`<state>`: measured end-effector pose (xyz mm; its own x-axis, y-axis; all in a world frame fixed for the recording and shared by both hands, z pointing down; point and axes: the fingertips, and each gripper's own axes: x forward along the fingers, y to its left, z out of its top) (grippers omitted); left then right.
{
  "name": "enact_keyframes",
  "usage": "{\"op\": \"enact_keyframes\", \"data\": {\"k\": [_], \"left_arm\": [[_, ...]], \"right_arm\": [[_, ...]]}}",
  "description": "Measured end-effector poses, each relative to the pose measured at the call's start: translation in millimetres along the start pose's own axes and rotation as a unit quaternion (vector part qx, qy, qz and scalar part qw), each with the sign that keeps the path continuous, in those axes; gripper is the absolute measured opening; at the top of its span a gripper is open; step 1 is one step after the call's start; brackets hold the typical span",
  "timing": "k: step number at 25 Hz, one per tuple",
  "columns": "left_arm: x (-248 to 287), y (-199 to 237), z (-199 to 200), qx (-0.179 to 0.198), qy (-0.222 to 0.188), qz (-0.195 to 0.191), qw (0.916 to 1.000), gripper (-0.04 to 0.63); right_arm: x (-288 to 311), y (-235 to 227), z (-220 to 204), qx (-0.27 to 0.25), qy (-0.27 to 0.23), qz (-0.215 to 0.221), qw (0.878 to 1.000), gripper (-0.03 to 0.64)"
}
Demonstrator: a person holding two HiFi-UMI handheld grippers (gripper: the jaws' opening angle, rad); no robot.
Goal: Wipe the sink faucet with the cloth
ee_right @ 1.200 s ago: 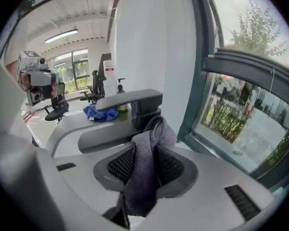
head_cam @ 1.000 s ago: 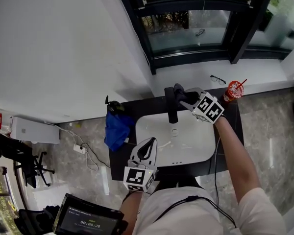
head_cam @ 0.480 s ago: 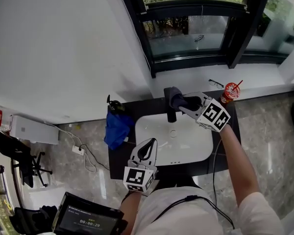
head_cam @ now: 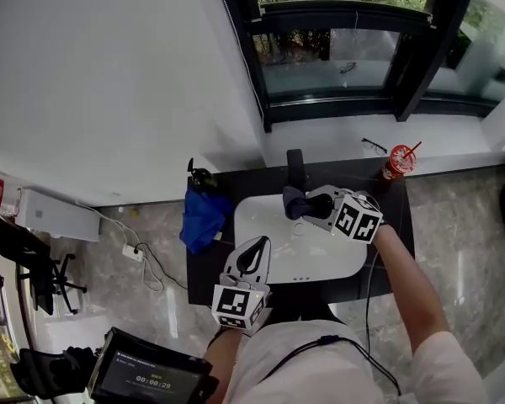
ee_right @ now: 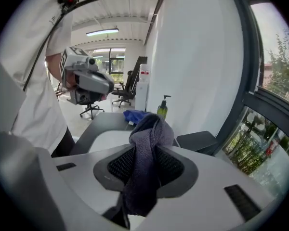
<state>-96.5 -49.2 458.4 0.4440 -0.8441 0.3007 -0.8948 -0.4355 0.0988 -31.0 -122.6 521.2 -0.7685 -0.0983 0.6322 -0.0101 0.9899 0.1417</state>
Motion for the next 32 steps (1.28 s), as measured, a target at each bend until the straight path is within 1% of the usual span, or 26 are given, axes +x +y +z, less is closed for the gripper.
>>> {"op": "enact_keyframes", "data": {"k": [4,7,10,13,17,19,22,27,32], "left_arm": [[1,6,-6,-0.003,0.007,0.006,1.0000,-0.006],[2,9,-5,-0.002,0.007,0.011,0.9999,-0.006],[2,13,-3,0.000,0.004,0.016,0.9999,-0.006],[1,14,-4,-0.003,0.004,0.019,0.9998,-0.006],[2,16,-4,-0.004,0.007,0.019,0.9998,-0.006],[3,15,-4,-0.005,0.008,0.019,0.9998,-0.006],[2,13,-4,-0.005,0.009,0.021,0.9997,-0.006],[2,14,-2,0.000,0.008,0.018,0.9998,-0.006],[5,11,1,0.002,0.005,0.011,0.9999,-0.006]], "right_arm": [[20,2,-23,-0.034,0.057,0.027,0.997,0.120],[28,-4,-35,-0.042,0.083,0.036,0.995,0.120],[29,-15,-37,-0.026,0.090,0.033,0.995,0.120],[31,-30,-40,0.005,0.091,0.024,0.996,0.120],[33,-54,-43,0.063,0.078,0.002,0.995,0.120],[34,-65,-46,0.081,0.072,-0.016,0.994,0.120],[32,-76,-53,0.098,0.066,-0.045,0.992,0.120],[27,-82,-62,0.121,0.061,-0.077,0.988,0.120],[13,-88,-81,0.140,0.072,-0.104,0.982,0.120]]}}
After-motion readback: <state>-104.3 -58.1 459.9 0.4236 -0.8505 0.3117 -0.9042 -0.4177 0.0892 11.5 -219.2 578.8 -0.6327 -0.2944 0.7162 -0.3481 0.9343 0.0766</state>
